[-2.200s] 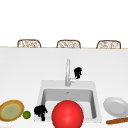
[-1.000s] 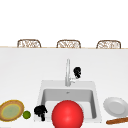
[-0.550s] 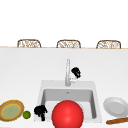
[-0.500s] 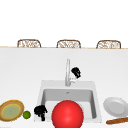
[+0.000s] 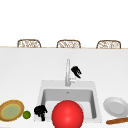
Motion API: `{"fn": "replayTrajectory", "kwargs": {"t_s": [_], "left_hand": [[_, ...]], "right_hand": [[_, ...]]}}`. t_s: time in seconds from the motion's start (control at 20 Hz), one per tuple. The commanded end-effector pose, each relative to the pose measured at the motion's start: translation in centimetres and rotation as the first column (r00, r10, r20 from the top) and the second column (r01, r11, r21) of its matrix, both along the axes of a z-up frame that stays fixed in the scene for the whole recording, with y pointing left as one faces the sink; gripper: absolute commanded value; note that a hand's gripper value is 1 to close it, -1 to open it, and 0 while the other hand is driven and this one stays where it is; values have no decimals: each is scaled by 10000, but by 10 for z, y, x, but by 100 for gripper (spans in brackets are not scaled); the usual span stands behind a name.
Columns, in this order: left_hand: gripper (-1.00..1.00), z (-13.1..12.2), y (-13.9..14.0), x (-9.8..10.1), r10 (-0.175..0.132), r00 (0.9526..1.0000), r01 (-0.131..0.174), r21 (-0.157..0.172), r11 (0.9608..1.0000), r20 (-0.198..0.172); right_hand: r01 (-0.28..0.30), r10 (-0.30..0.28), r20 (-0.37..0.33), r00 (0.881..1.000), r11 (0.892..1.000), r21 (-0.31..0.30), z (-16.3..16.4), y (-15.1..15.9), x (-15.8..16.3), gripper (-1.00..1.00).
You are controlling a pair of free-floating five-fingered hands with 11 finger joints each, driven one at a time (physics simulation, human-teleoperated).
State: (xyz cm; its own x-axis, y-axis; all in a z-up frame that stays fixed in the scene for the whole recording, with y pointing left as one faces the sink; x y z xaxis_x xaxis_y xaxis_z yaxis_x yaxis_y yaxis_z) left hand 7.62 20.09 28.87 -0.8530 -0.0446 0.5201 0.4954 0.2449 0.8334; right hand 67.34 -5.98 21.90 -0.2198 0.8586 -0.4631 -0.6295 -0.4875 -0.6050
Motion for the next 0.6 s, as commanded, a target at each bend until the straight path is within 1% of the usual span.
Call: {"fn": "replayTrajectory", "kwargs": {"t_s": [0.0,0.15,0.25,0.55], "left_hand": [[0,0,0,0,0,10000,0,0,10000,0],[0,0,0,0,0,10000,0,0,10000,0],[0,0,0,0,0,10000,0,0,10000,0],[0,0,0,0,0,10000,0,0,10000,0]], "right_hand": [[1,-1,1,10000,9982,602,24,-3,6,-100],[-52,61,-102,9999,9964,849,43,-4,8,-100],[42,-28,-135,9999,9943,1065,56,-12,5,-100],[-437,340,571,9978,9832,1773,72,-35,-8,-100]]}}
